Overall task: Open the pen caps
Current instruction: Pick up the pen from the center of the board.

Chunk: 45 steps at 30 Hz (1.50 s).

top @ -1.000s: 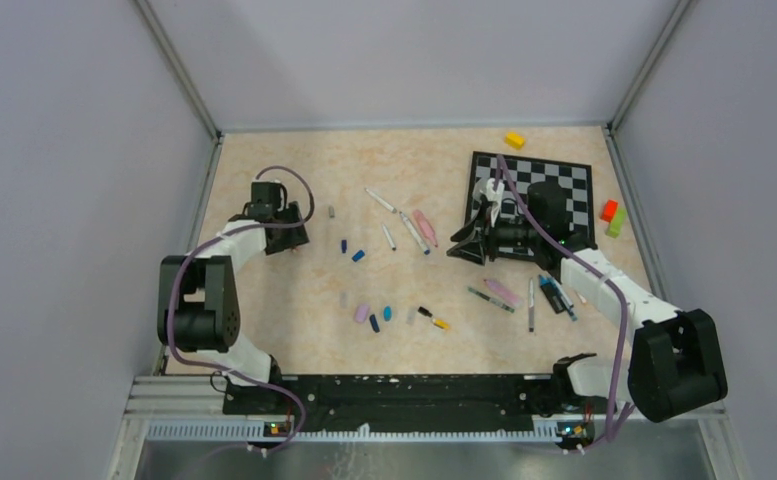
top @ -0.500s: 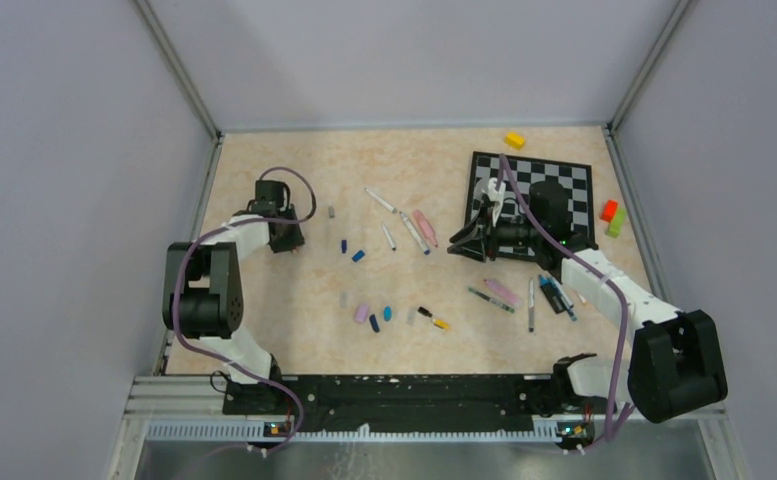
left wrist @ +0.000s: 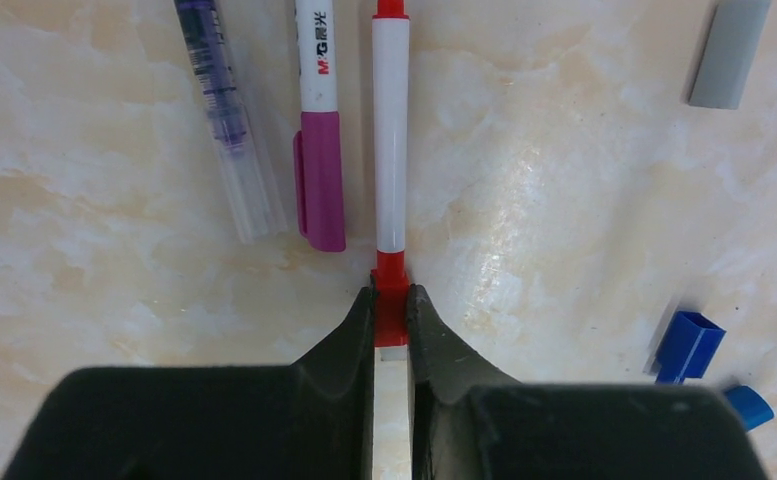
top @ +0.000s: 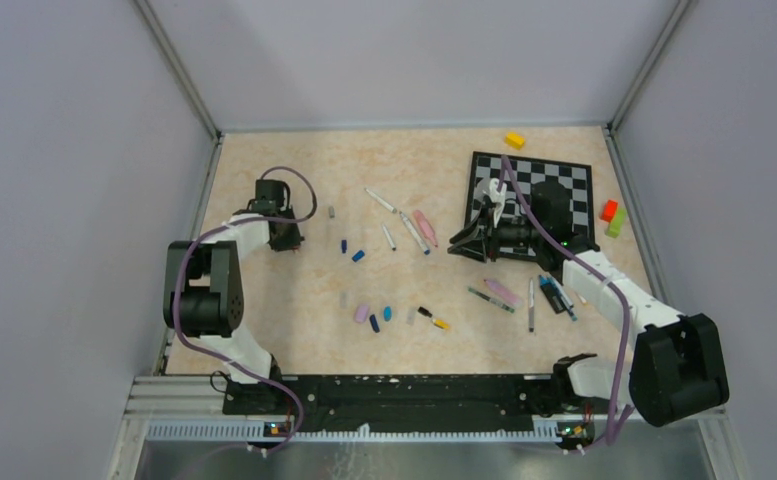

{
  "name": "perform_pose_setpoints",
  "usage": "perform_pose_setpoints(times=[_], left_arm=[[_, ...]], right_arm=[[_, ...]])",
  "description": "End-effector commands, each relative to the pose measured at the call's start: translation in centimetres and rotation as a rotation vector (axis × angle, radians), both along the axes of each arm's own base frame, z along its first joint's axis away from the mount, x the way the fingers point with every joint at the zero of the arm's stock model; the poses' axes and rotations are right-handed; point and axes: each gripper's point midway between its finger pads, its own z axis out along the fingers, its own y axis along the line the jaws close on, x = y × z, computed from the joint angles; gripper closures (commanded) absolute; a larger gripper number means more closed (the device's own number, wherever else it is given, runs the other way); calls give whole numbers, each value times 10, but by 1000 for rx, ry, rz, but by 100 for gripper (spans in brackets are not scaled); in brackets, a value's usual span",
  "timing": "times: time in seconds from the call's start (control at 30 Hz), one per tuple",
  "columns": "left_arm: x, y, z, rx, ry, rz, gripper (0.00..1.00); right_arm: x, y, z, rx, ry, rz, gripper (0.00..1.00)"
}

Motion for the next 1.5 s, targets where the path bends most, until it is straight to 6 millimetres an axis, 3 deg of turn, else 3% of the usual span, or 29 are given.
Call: perform_pose_setpoints(times=[0.0,0.13,0.3,0.5,0.63,0.73,0.97,1.17,1.47], left_arm=[[4,-7,23,-36,-49,-40,90],[0,-16,45,-71,-102,-81,95],[-13,-40,76,-176,-188,-180,99],[-40,-84,116,-386,-315,-351,100],[-65,-115,138,-559,-388,-469,100],[-83,-136,150,-669,-421,-543,100],[-121,-198,148,-790,-348,-727,100],[-147,-245,139,-841,-270,-844,100],[-169,-289,124,-866,-138,-968,100]], right_arm=[[-2,0,15,29,-87,28,73],[-4,0,14,26,-95,39,73],[-11,0,9,17,-120,90,69],[-22,1,4,24,-160,155,63],[-26,0,2,24,-182,179,54],[-30,0,0,22,-217,216,40],[-65,-3,-15,47,-446,432,18],[-68,-6,-24,10,-573,469,20],[-57,-8,-23,-101,-688,486,28]])
